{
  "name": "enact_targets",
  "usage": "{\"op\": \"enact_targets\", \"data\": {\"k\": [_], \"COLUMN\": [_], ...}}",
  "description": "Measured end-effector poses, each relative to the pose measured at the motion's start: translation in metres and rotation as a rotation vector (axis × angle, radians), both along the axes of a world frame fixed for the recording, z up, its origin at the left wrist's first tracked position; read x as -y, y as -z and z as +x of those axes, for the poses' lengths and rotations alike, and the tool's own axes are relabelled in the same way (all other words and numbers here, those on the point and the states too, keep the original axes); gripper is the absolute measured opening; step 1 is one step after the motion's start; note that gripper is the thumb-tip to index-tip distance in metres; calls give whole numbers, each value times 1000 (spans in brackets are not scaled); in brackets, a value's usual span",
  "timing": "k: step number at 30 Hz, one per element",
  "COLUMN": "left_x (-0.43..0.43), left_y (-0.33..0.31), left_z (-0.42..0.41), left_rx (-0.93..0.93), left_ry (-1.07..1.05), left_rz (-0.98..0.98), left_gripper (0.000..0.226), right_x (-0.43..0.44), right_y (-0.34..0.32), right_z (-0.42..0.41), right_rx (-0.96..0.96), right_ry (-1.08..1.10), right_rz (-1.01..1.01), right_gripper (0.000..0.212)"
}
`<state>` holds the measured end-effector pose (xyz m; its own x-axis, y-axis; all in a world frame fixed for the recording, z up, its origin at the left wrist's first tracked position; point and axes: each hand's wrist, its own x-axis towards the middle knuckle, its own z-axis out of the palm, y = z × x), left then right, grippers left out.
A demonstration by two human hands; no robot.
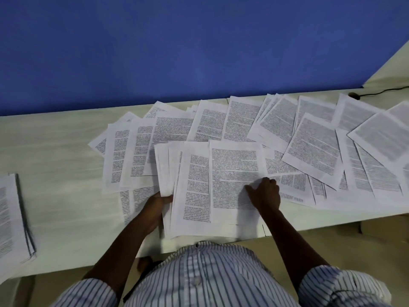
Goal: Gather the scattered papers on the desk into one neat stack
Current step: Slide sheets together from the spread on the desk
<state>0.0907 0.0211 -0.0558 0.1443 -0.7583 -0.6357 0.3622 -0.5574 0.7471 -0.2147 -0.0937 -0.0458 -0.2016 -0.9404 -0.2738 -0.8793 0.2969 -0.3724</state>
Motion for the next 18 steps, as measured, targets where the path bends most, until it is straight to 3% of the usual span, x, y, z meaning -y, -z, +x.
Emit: {"op": "enact_targets", "data": {"k": [6, 8, 10, 12, 15, 18], "left_x": [21, 24, 27, 32, 32, 31], "left_y": [-12, -15, -18, -21, -20, -15], "left_z": [-24, -34, -42, -50, -49, -44], "left_rx": [2, 104, 238, 290, 156, 16], "left_ry": [-33, 14, 67, 74, 29, -30], "left_rz": [104, 93, 76, 108, 140, 121], "left_gripper": [36, 40, 38, 44, 64, 77], "right_x": [-17, -17, -12, -2, 7, 9], "right_y": [6, 7, 4, 0, -1, 7], "right_z": [22, 22, 12, -6, -27, -28], "right_rx": [66, 104, 144, 68, -50, -1], "right_ry": [-133, -175, -121, -8, 77, 24], "right_rz": [-1, 22, -28, -128, -72, -52], "right_gripper": [59, 55, 47, 46, 61, 60]}}
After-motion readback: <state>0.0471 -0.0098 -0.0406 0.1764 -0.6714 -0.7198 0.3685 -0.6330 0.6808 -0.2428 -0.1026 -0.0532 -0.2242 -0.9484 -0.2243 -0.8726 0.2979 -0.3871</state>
